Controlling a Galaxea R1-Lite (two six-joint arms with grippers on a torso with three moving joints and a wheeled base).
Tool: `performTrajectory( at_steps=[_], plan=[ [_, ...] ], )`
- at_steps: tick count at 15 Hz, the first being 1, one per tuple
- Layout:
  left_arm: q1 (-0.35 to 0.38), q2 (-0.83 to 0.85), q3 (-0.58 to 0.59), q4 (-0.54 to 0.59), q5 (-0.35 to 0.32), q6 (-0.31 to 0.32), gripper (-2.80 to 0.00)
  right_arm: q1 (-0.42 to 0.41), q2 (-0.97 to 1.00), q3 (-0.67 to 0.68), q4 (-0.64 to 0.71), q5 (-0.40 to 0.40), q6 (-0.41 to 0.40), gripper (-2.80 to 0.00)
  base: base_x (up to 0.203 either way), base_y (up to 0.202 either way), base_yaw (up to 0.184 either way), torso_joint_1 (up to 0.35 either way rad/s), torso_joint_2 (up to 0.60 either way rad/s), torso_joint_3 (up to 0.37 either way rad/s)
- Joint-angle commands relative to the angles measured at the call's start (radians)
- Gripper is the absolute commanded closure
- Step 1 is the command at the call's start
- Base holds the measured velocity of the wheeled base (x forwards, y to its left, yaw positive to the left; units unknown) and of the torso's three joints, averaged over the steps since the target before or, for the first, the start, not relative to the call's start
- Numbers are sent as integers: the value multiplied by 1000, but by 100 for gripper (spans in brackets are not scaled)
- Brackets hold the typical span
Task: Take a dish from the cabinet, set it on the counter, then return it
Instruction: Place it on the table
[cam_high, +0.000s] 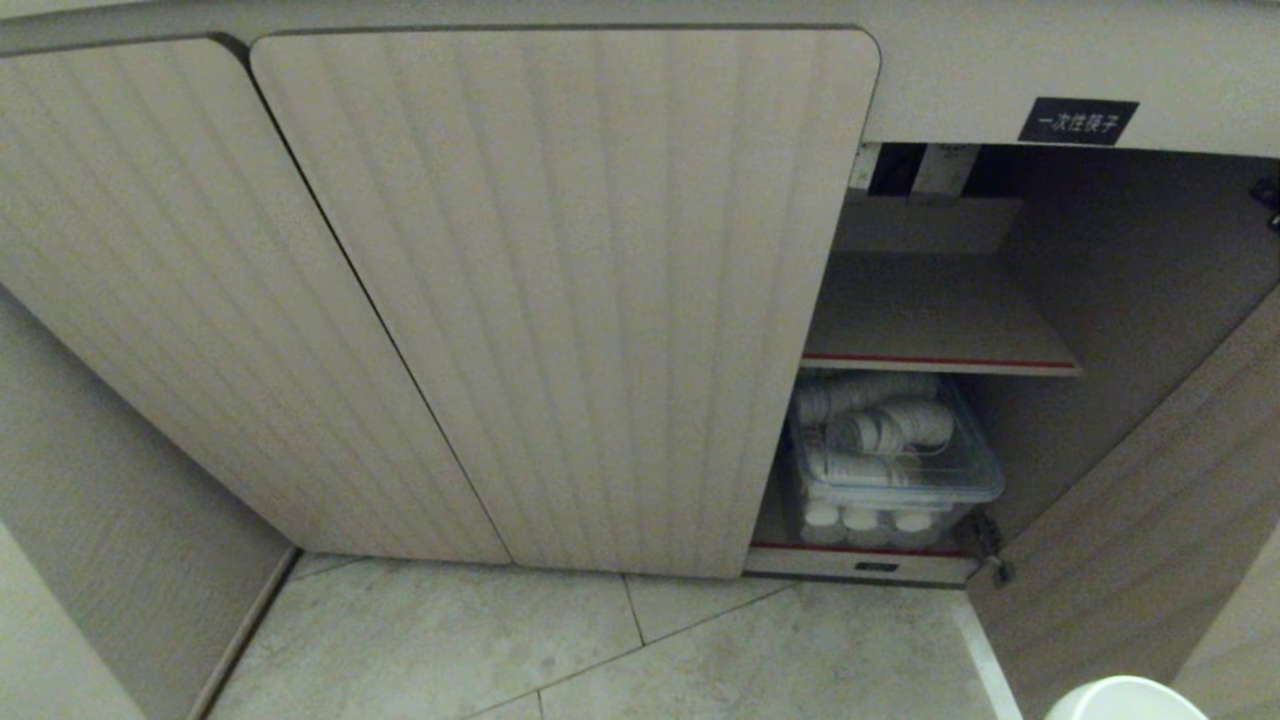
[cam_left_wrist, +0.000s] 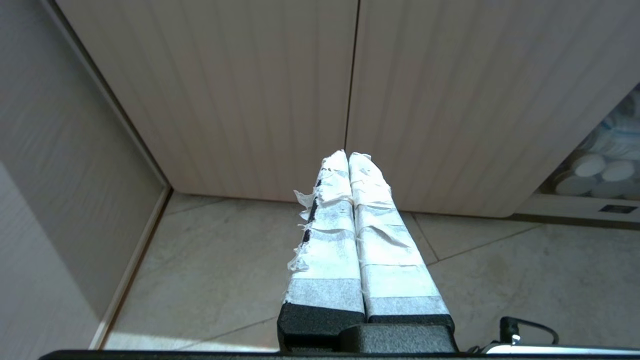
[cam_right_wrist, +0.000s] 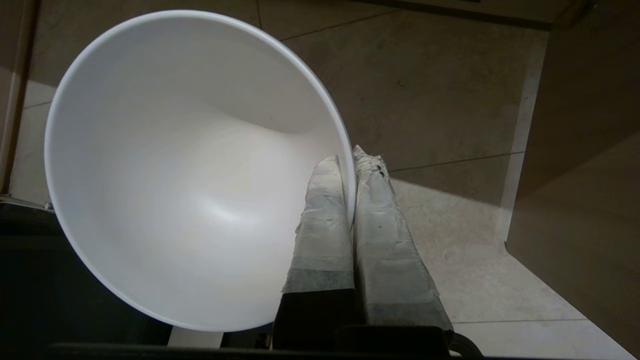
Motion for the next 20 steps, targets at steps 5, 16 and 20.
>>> performTrajectory(
  at_steps=[5,16,20],
  plan=[
    [0,0,-1,0,1,-1,0,-1,1,4,2,1,2,0,0,0,0,0,0,0],
    [0,0,0,0,0,-1,0,0,22,-5,0,1,7,0,0,0,0,0,0,0],
    [0,0,1,0,1,-1,0,0,58,-21,-2,0,5,0,0,0,0,0,0,0]
  ],
)
